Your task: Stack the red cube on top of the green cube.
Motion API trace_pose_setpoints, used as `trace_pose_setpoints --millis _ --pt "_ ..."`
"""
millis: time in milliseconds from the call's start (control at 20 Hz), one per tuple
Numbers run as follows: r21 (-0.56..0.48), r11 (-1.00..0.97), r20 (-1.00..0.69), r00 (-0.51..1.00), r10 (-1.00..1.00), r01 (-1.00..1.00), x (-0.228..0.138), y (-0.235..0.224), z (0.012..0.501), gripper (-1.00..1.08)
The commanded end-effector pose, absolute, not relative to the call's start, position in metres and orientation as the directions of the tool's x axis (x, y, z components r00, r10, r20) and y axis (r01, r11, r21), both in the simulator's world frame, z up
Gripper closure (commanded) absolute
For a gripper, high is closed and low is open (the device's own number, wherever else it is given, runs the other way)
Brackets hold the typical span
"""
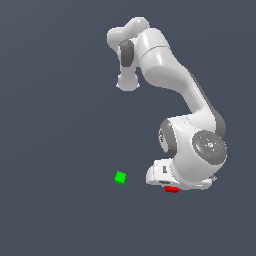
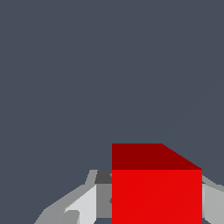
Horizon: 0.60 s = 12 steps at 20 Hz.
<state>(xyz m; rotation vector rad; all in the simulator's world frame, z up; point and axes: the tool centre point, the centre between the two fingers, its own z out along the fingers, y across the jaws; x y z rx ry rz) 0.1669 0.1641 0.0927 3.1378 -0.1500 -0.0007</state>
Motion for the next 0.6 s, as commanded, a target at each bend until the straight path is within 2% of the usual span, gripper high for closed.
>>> trace_pose_setpoints --millis 0,550 --pt "0.000 -0.995 0.000 0.995 -0.095 -0.095 0.167 0.164 0.106 1.08" --pt "0.000 -0.995 0.001 0.995 -0.096 -0.096 0.168 0.163 0.118 1.08"
